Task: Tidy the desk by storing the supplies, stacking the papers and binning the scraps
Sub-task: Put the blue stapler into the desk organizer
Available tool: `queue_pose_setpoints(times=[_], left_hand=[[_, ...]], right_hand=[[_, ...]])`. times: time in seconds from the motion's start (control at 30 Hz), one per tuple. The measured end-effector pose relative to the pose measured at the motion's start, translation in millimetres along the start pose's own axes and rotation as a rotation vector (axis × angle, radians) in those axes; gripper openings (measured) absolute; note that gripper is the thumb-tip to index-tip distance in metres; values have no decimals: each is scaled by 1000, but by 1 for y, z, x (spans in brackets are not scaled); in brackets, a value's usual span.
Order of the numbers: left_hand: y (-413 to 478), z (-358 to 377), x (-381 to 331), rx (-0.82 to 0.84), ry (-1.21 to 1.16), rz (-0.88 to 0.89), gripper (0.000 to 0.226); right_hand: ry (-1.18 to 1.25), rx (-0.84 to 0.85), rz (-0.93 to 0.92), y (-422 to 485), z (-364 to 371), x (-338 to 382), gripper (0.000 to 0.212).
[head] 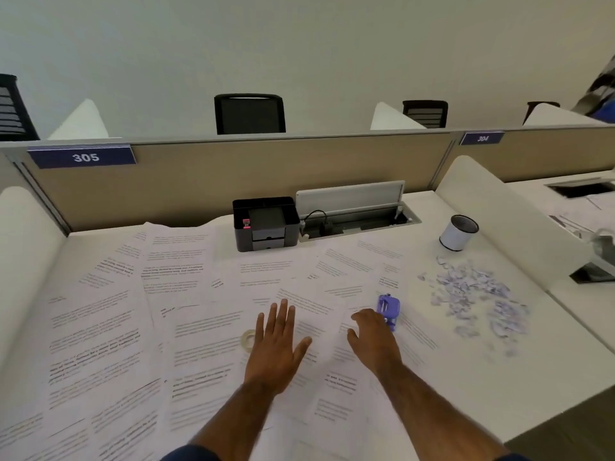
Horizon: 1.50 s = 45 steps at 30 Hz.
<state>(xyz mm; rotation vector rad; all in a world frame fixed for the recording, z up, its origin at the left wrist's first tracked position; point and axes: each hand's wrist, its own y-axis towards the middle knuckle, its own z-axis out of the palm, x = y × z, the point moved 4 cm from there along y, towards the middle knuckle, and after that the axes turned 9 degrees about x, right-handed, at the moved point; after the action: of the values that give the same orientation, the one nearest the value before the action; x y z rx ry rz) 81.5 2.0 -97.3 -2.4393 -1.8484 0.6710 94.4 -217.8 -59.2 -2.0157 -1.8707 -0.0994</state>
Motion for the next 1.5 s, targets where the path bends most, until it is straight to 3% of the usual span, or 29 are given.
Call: queue_pose_setpoints(times=[0.23, 0.37, 0.63, 0.77, 1.03, 1.2, 1.5], left_hand=[[28, 38, -83, 78, 56, 62, 96], [44, 51, -106, 106, 65, 59, 100], [49, 74, -108, 132, 78, 30, 98], [49, 76, -109, 122, 87, 24, 95], [48, 77, -109, 106, 81, 30, 91], [49, 79, -106, 74, 84, 30, 87], [50, 79, -107, 10, 82, 35, 85]], right_hand=[[-28, -12, 90, 10, -27, -74, 29], [35, -20, 110, 29, -41, -101, 35], [299, -2, 269, 77, -50, -134, 40], [365, 42, 312, 94, -47, -140, 27], [483, 104, 360, 111, -40, -140, 22], [541, 128, 416, 113, -36, -140, 42], [573, 166, 489, 111, -40, -134, 43]])
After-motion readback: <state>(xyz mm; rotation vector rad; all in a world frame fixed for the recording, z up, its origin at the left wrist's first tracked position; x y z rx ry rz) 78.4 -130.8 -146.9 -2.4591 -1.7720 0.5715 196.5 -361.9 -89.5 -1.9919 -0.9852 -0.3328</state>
